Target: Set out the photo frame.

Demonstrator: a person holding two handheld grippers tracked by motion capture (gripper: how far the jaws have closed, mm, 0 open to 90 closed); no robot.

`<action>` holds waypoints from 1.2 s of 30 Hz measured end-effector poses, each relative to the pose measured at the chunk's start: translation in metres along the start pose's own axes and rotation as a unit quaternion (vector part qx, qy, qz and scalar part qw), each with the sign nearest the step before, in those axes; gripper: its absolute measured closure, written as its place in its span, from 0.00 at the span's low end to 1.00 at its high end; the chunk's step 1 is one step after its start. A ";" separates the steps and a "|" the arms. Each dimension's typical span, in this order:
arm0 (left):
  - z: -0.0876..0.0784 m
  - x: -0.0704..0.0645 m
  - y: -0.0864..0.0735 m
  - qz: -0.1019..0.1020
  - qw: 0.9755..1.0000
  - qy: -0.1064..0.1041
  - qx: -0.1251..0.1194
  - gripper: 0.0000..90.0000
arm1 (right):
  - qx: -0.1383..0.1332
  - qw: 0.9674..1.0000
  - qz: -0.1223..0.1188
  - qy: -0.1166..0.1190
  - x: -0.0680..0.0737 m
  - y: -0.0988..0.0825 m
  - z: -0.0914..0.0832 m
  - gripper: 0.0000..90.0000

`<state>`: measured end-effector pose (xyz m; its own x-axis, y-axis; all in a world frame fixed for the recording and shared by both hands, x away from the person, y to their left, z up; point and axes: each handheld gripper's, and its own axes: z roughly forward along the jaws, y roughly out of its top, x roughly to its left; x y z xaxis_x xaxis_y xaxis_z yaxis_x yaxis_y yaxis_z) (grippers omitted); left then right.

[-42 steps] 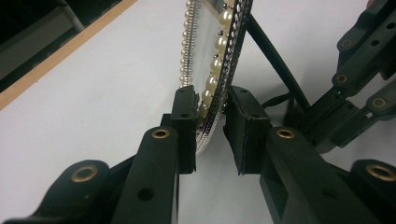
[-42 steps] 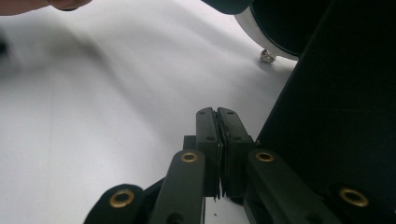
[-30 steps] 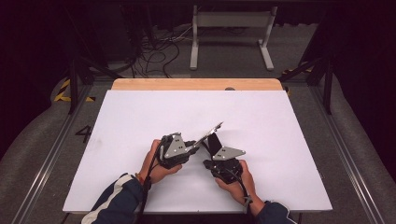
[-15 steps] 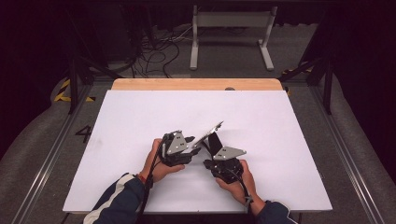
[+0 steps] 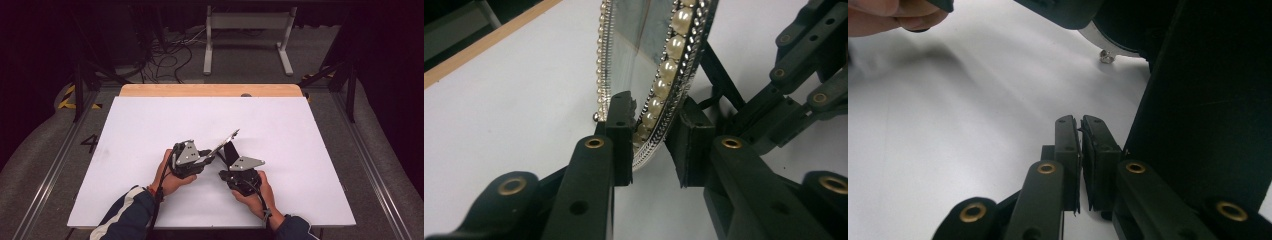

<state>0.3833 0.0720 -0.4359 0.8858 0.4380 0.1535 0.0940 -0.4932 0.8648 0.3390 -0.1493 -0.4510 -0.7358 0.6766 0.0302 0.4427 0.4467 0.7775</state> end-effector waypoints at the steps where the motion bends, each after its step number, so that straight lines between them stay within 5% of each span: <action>1: 0.000 -0.001 0.000 0.003 1.000 0.001 0.001 0.82 | 0.001 1.000 0.002 0.000 -0.001 0.000 0.000 0.96; 23: -0.002 -0.012 0.006 0.044 0.999 0.012 0.013 0.86 | 0.007 1.000 -0.007 -0.006 -0.012 -0.002 -0.004 0.98; 30: 0.000 -0.014 0.006 0.044 0.999 0.012 0.016 0.85 | 0.007 1.000 -0.024 -0.007 -0.016 -0.003 -0.004 0.97; 36: 0.007 -0.011 0.002 0.029 0.999 0.017 0.024 0.74 | 0.009 1.000 -0.009 -0.001 -0.018 -0.003 -0.005 0.94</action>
<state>0.3769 0.0610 -0.4392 0.8745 0.4329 0.2189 0.0665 -0.5539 0.8299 0.3484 -0.1656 -0.4508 -0.7432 0.6689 0.0145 0.4381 0.4702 0.7662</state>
